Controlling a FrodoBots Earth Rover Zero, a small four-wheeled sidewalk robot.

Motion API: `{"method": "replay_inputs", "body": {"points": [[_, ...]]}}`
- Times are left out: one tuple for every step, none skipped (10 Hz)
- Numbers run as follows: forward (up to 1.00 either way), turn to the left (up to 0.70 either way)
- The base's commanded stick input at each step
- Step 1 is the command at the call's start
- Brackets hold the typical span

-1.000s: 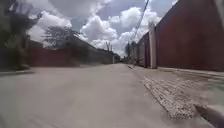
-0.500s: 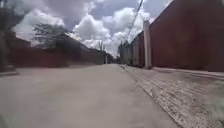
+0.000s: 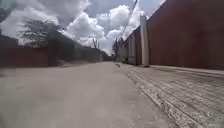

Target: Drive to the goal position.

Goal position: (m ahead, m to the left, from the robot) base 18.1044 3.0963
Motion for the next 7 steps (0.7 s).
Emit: {"method": "replay_inputs", "body": {"points": [[1.0,-0.35],[1.0,-0.38],[1.0,-0.15],[1.0,-0.01],[1.0,0.0],[1.0,0.0],[1.0,0.0]]}}
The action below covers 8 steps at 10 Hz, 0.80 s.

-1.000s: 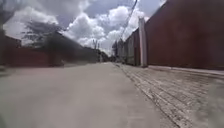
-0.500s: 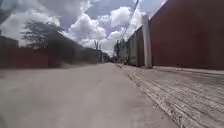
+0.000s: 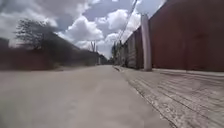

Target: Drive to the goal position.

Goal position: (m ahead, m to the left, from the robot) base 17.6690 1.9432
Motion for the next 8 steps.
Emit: {"method": "replay_inputs", "body": {"points": [[1.0,0.0],[1.0,0.0],[1.0,0.0],[1.0,0.0],[1.0,0.0],[1.0,0.0],[1.0,0.0],[1.0,0.0]]}}
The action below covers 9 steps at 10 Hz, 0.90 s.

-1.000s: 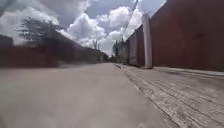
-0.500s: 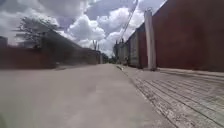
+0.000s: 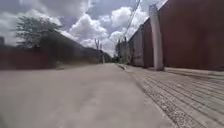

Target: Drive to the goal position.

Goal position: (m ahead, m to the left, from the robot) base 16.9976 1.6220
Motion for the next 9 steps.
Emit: {"method": "replay_inputs", "body": {"points": [[1.0,-0.01],[1.0,-0.01],[1.0,0.0],[1.0,0.0],[1.0,0.0],[1.0,0.0],[1.0,0.0],[1.0,0.0],[1.0,0.0]]}}
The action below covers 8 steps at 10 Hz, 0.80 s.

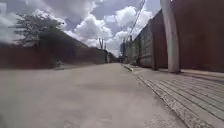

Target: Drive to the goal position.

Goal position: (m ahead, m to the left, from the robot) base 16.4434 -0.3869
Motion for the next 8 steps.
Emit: {"method": "replay_inputs", "body": {"points": [[1.0,0.0],[1.0,0.0],[1.0,0.0],[1.0,0.0],[1.0,0.0],[1.0,0.0],[1.0,0.0],[1.0,0.0]]}}
